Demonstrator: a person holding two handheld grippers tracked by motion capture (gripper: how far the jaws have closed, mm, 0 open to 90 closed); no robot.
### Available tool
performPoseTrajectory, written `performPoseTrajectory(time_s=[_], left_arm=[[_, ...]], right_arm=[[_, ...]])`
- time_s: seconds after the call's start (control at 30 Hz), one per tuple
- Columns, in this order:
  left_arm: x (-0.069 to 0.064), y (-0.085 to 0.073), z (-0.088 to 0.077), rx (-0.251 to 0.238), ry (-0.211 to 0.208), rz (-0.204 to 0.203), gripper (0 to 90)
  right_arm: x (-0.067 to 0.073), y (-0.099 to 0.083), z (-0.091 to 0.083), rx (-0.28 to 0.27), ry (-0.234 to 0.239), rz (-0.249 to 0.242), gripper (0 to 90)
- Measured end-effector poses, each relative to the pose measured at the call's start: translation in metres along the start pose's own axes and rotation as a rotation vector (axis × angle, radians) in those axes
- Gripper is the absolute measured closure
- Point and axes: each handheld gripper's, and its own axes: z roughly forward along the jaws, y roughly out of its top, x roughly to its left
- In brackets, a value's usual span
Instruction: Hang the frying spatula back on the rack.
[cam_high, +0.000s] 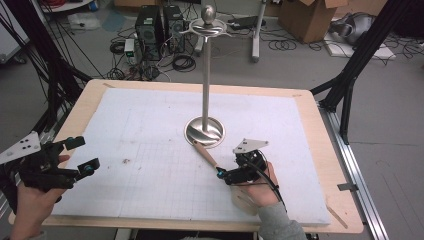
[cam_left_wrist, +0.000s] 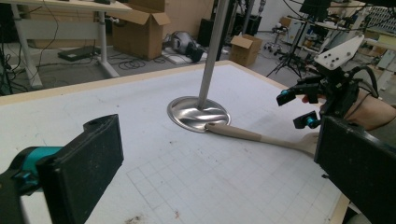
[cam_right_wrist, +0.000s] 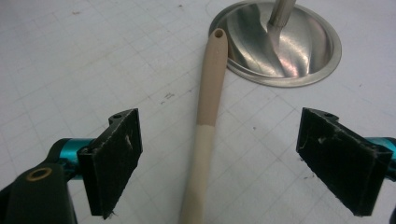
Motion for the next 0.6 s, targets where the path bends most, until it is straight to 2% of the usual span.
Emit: performPoseTrajectory(time_s=[0.2,0.5,0.6], left_arm=[[0.001,0.000,0.003,0.003,-0.001,-0.002,1.7],[0.000,-0.001,0.002,0.006,-0.002,-0.002,1.8],[-0.001,-0.001,0.002,0.004,-0.001,-0.003,1.7]], right_arm=[[-0.001,-0.001,0.007,0.021,-0.014,0.025,11.1],[0.009,-0.003,0.020,0.067,-0.022,-0.003,11.3],[0.011,-0.006,0.023,0.085,-0.023,0.001,13.8]])
